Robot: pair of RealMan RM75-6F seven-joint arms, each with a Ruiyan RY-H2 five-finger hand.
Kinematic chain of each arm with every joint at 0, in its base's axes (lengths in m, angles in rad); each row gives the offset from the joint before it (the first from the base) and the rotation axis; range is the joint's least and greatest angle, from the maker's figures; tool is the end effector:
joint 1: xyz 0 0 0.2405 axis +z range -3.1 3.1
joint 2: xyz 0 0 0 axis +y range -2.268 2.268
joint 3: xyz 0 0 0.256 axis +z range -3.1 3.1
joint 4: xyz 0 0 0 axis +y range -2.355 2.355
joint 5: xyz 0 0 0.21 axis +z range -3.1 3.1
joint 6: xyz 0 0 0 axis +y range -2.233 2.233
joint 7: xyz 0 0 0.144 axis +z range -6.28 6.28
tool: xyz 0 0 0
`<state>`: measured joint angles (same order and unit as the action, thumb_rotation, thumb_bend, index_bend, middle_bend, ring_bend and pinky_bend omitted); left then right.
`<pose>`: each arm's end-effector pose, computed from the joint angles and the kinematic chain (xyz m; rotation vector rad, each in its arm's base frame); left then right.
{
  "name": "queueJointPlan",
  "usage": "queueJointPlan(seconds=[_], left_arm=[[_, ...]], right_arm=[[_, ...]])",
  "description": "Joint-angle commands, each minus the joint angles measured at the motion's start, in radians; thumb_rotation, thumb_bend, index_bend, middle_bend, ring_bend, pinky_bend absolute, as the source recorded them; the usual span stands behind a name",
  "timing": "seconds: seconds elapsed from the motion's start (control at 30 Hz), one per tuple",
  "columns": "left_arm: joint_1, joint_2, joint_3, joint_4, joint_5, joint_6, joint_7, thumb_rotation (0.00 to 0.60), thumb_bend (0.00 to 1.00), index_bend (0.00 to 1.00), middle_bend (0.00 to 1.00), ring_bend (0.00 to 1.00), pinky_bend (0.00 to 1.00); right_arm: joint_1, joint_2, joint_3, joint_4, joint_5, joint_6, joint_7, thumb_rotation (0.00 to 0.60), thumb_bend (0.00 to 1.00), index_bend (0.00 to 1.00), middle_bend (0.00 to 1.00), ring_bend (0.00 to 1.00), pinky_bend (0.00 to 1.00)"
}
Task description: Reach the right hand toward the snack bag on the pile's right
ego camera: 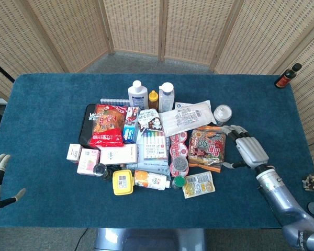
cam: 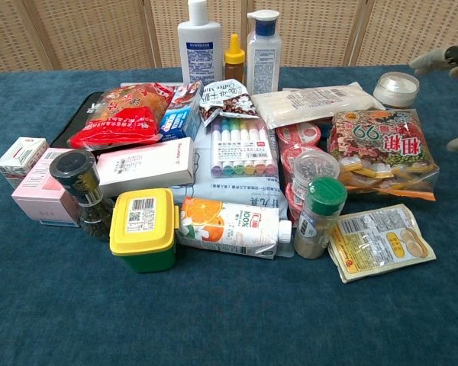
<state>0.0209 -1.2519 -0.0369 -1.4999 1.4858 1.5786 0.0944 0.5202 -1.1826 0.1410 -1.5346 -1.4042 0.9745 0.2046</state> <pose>-0.3352 0.1441 0.1374 -1.2902 -0.8595 -0.8044 -0.2407 -0.3189 0.0984 1.7189 -1.1398 1.0014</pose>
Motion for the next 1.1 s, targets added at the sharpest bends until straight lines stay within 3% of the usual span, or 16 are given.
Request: queueJointPlan(seconds=[0.03, 0.97, 1.03, 1.1], left_arm=[[0.002, -0.001, 0.001, 0.005, 0.000, 0.002, -0.005, 0.521, 0.15, 0.03, 0.00, 0.00, 0.00], [0.023, -0.004, -0.003, 0.030, -0.011, 0.021, -0.047, 0.525, 0.15, 0.04, 0.00, 0.00, 0.00], [0.023, -0.005, -0.003, 0.032, -0.010, 0.022, -0.050, 0.523, 0.15, 0.04, 0.00, 0.00, 0.00], [0.023, -0.006, -0.003, 0.034, -0.007, 0.024, -0.054, 0.521, 0.15, 0.04, 0.00, 0.00, 0.00]], right_arm=[[0.026, -0.015, 0.000, 0.010, 0.003, -0.030, -0.019, 0.599, 0.09, 0.00, 0.00, 0.00, 0.00], [0.248, -0.086, -0.002, 0.189, 0.115, -0.373, -0.064, 0.594, 0.11, 0.00, 0.00, 0.00, 0.00], [0.249, -0.098, -0.001, 0.203, 0.128, -0.371, -0.067, 0.595, 0.11, 0.00, 0.01, 0.03, 0.04], [0.249, -0.115, -0.001, 0.223, 0.140, -0.366, -0.071, 0.598, 0.13, 0.01, 0.18, 0.24, 0.25]])
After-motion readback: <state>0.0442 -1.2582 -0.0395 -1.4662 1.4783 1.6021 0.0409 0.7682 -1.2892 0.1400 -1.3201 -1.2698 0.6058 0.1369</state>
